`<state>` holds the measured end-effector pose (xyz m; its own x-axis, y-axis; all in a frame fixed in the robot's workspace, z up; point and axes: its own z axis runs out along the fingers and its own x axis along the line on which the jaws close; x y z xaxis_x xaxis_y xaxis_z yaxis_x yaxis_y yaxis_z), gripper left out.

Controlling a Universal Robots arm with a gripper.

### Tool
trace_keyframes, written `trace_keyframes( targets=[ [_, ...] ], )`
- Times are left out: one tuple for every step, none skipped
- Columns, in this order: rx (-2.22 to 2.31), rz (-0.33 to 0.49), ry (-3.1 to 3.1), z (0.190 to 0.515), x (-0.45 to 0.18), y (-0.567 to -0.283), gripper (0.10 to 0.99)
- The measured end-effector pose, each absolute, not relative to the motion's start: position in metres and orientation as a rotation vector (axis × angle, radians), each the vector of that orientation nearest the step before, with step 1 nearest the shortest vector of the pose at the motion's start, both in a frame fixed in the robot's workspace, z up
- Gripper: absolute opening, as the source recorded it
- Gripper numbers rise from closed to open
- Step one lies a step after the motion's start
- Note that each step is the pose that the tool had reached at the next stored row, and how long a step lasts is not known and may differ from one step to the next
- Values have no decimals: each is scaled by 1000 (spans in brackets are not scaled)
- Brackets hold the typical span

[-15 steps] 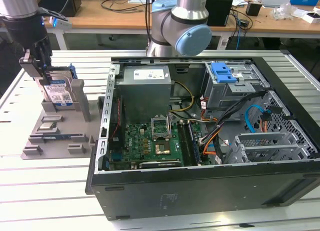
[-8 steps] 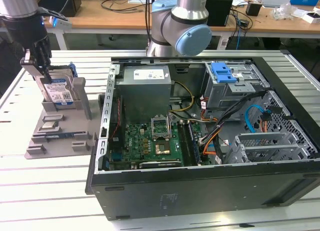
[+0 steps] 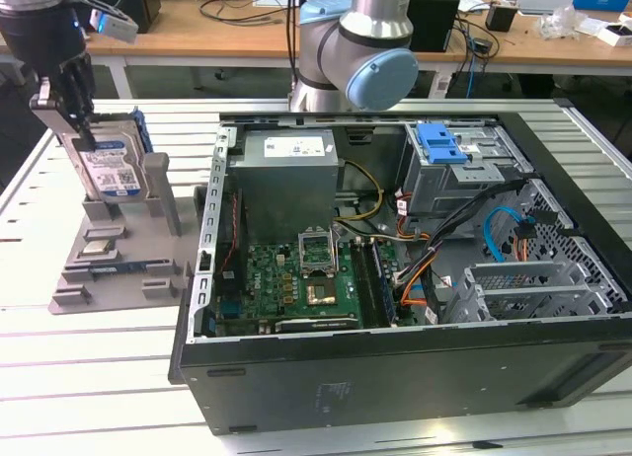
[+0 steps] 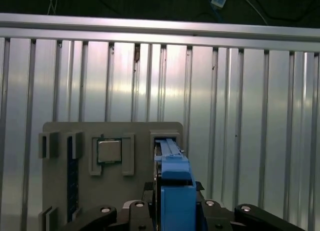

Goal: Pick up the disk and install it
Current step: 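Pick up the disk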

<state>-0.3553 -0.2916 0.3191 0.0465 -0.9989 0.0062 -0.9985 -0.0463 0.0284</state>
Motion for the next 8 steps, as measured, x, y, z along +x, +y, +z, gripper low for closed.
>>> trace_keyframes(
  targets=[
    [2254,-24,-2152,323,-355,-292,373],
    [2254,-24,-2152,325,-355,-292,373],
    [2254,-24,-2152,327,-355,-292,373],
    [2254,-24,-2152,331,-355,-291,373],
    [2254,-24,-2152,334,-355,-291,373],
    [2254,-24,-2152,337,-355,-291,373],
    [2254,-24,-2152,339,-355,-291,373],
    [2254,-24,-2152,341,-355,-291,373]
  ],
)
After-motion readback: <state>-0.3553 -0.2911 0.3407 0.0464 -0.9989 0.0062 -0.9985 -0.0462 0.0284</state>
